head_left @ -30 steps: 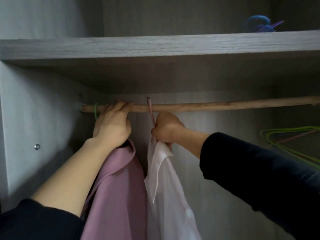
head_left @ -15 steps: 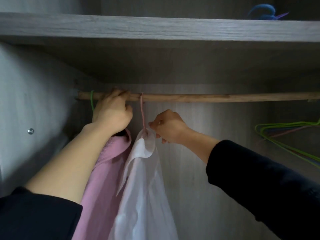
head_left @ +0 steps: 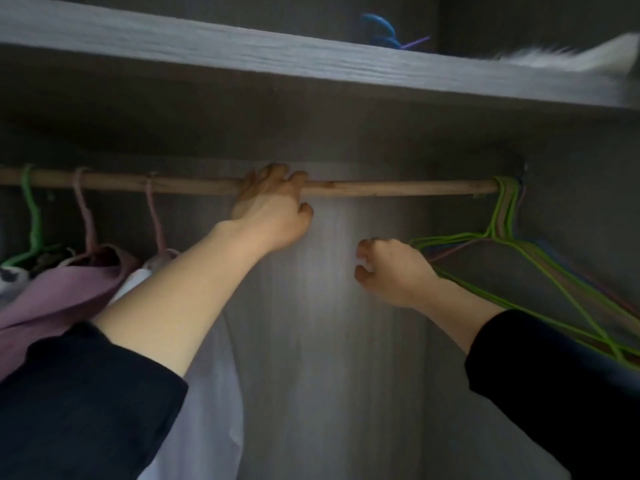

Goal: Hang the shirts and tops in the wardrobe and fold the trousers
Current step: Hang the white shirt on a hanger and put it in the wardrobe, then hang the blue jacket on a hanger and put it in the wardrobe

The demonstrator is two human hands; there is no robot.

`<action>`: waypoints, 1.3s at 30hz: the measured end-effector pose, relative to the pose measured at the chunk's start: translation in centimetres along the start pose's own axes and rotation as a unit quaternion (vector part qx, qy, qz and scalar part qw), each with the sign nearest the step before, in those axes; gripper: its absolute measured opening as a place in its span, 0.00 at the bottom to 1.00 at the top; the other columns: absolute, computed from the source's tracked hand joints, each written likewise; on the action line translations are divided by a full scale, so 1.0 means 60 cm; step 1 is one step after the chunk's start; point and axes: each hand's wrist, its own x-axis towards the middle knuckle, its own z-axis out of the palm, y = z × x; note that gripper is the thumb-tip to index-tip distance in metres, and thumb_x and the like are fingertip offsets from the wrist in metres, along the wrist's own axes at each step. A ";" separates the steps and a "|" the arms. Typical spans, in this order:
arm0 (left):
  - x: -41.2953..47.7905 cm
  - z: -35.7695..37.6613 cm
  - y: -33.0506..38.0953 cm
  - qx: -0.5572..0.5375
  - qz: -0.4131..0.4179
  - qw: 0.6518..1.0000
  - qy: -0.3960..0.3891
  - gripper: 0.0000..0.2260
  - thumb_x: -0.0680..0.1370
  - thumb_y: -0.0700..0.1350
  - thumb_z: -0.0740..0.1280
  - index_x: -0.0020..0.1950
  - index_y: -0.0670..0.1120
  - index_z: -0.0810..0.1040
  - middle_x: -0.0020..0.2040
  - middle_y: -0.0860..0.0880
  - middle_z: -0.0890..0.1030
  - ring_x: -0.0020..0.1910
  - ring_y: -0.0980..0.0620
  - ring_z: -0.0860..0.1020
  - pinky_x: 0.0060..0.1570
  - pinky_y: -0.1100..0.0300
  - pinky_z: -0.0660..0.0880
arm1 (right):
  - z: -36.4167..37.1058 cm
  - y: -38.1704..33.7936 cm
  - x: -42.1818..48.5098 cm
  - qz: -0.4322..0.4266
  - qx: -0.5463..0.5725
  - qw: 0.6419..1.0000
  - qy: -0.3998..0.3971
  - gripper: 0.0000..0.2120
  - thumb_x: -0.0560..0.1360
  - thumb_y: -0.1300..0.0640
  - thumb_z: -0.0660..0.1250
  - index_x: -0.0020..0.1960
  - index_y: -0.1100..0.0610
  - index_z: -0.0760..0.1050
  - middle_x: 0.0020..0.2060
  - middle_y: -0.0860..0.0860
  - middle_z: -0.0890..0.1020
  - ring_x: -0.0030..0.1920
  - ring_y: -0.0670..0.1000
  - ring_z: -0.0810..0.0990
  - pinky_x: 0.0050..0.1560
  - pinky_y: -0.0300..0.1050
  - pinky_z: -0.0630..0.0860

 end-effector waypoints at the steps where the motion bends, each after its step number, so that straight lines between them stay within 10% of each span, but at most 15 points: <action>1: 0.009 0.010 0.023 -0.001 0.007 1.000 -0.003 0.23 0.79 0.49 0.60 0.74 0.50 0.63 0.73 0.46 0.64 0.72 0.45 0.60 0.72 0.53 0.54 | -0.006 0.025 -0.012 -0.013 -0.051 0.999 0.007 0.08 0.77 0.53 0.60 0.50 0.58 0.71 0.52 0.56 0.78 0.51 0.59 0.78 0.43 0.46 0.73; 21: 0.104 0.156 0.127 -0.062 0.050 0.975 0.210 0.21 0.75 0.48 0.55 0.59 0.42 0.81 0.51 0.39 0.81 0.48 0.35 0.75 0.52 0.49 0.69 | -0.070 0.297 -0.054 0.074 -0.325 0.939 0.085 0.17 0.75 0.60 0.62 0.64 0.57 0.73 0.60 0.55 0.75 0.62 0.56 0.72 0.55 0.48 0.70; 29: 0.106 0.162 0.124 -0.076 0.051 0.972 0.217 0.20 0.74 0.47 0.56 0.60 0.42 0.80 0.51 0.39 0.81 0.49 0.35 0.74 0.55 0.49 0.69 | -0.086 0.284 -0.037 0.171 -0.077 0.976 0.113 0.11 0.75 0.53 0.65 0.52 0.60 0.77 0.50 0.61 0.81 0.51 0.63 0.80 0.42 0.48 0.72; 39: 0.104 0.156 0.127 -0.078 0.048 0.975 0.201 0.22 0.73 0.47 0.55 0.62 0.44 0.79 0.53 0.41 0.81 0.51 0.37 0.73 0.54 0.51 0.68 | -0.082 0.244 -0.006 0.158 0.216 0.949 0.168 0.08 0.76 0.59 0.64 0.44 0.61 0.81 0.35 0.53 0.79 0.40 0.48 0.76 0.38 0.42 0.68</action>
